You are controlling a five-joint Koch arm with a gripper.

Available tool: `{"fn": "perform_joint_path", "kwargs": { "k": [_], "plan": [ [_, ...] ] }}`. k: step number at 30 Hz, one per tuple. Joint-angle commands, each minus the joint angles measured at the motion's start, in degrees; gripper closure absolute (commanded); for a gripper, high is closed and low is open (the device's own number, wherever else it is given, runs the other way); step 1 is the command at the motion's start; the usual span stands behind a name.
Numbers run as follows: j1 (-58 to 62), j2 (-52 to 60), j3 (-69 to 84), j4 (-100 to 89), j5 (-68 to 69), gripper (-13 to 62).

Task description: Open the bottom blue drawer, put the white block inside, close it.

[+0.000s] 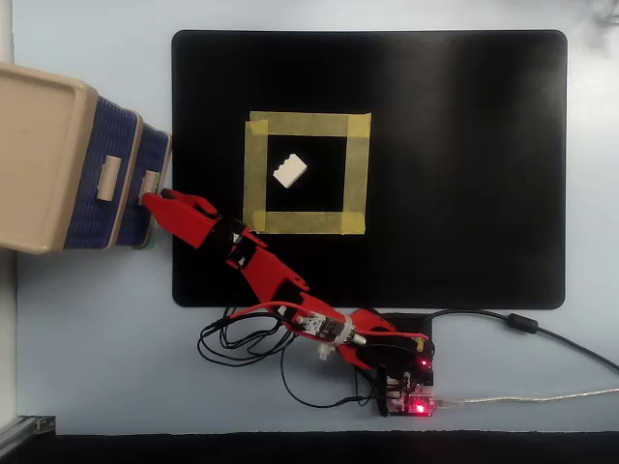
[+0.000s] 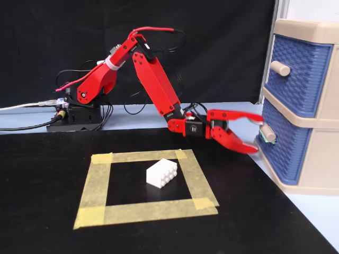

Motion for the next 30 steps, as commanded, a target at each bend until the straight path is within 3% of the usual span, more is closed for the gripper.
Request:
{"fn": "perform_joint_path", "kwargs": {
  "k": [1,5,10,13,17,20,27,30],
  "plan": [
    [0.0,0.6,-2.7,0.3,-1.8,17.0],
    [0.3,0.9,-3.3,3.8,-7.0,17.3],
    [0.4,1.1,-7.2,12.5,-7.5,24.3],
    [0.3,1.1,-9.2,19.9,-7.5,35.1],
    [0.3,3.0,-8.3,28.5,-7.5,57.9],
    [0.5,8.1,-1.0,30.4,-7.7,57.5],
    [2.9,37.5,41.9,28.9,-7.9,57.5],
    [4.0,43.0,49.4,28.7,-7.6,57.0]
  ]
}}
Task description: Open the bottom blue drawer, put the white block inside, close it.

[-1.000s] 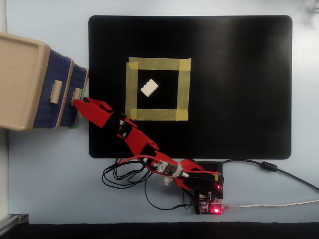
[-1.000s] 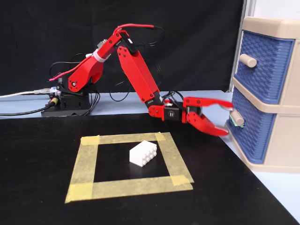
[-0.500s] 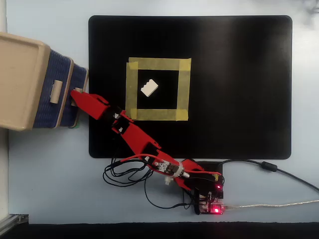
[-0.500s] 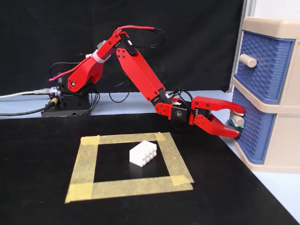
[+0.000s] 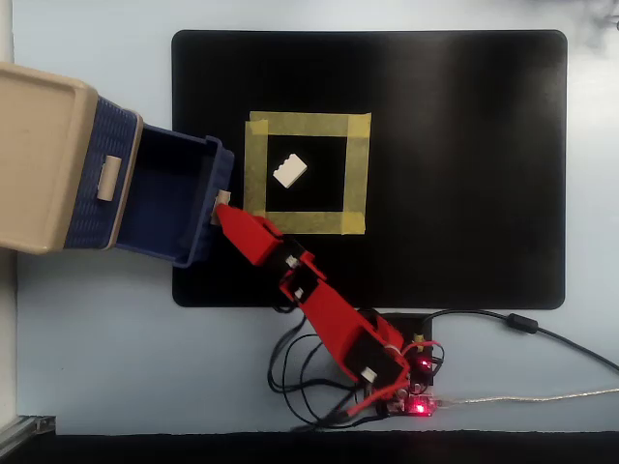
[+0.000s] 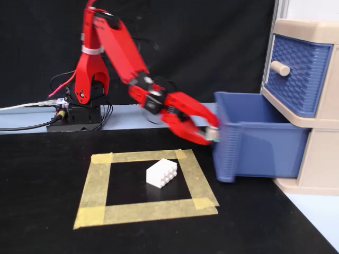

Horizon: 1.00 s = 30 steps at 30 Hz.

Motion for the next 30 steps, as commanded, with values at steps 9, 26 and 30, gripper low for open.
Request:
{"fn": "perform_joint_path", "kwargs": {
  "k": [9,26,30],
  "plan": [
    [5.0,16.5,0.1,27.0,-1.1,15.9],
    [24.2,-27.7,-100.9,124.5,6.2,15.7],
    [25.2,-32.2,-106.7,124.5,7.5,15.7]
  ]
}}
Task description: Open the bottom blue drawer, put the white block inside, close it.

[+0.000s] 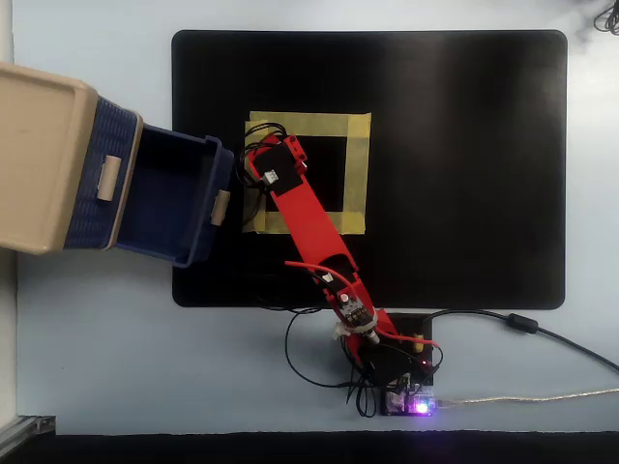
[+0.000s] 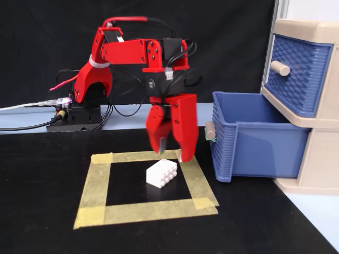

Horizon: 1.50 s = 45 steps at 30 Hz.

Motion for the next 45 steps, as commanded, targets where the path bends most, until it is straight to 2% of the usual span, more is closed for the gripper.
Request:
{"fn": "perform_joint_path", "kwargs": {
  "k": [1,12,15,17,18,19,20,23,29,32,35,38,45],
  "plan": [
    [-0.1,-0.1,-1.8,0.5,1.4,15.7],
    [1.5,-8.1,-1.8,0.4,6.3,15.5],
    [1.8,-8.6,-1.5,0.6,7.6,18.4],
    [2.0,-8.3,-1.4,1.5,9.4,28.3],
    [2.0,-8.2,-1.5,2.2,10.4,36.2],
    [2.0,-7.7,-1.6,3.5,10.7,49.0],
    [1.9,-6.9,-1.6,4.9,10.7,57.8],
    [2.1,-3.6,-1.8,9.2,11.0,57.3],
    [1.6,19.2,-1.9,18.5,20.6,57.3],
    [-6.2,24.9,-2.5,17.8,21.2,57.3],
    [-20.0,24.3,-5.6,14.0,19.3,57.2],
    [-27.4,19.6,-8.1,6.3,12.6,57.1],
    [-30.2,10.8,-11.4,-5.5,8.7,56.9]
  ]
}}
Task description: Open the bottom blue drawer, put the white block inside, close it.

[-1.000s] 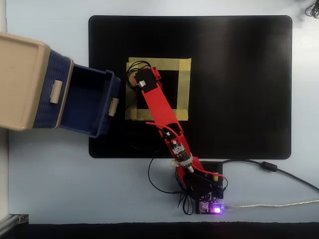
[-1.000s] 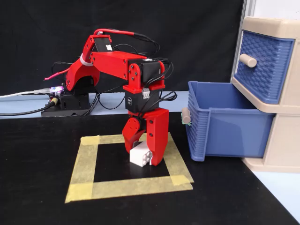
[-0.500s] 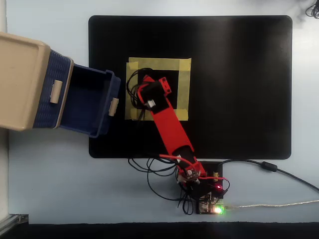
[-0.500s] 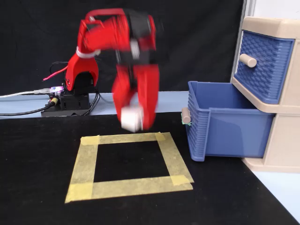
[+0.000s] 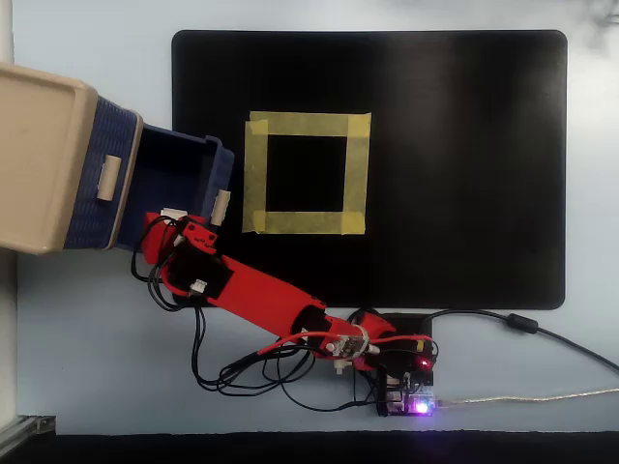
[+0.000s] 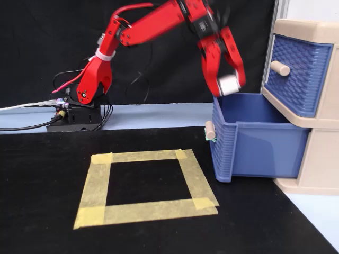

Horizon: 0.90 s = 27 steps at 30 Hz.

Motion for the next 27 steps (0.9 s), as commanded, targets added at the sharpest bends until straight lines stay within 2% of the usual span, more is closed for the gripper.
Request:
{"fn": "perform_joint_path", "kwargs": {
  "k": [1,5,6,9,10,11,18,20,24,27],
  "plan": [
    [-0.1,1.3,-3.3,-1.9,-1.1,56.9],
    [2.5,-1.5,-4.6,-3.4,-0.8,56.4],
    [3.3,-1.9,-5.0,-4.0,-1.0,54.4],
    [3.4,-3.5,-6.7,-6.1,-2.2,25.5],
    [3.4,-3.6,-7.2,-6.6,-2.9,18.4],
    [3.5,-3.6,-7.7,-6.9,-3.9,15.2],
    [5.5,4.1,-7.9,4.4,-4.4,14.9],
    [6.0,9.0,-7.4,12.7,0.1,15.1],
    [10.7,10.9,-4.0,22.6,20.9,15.3],
    [13.4,8.3,1.7,21.7,24.0,15.2]
  ]
}}
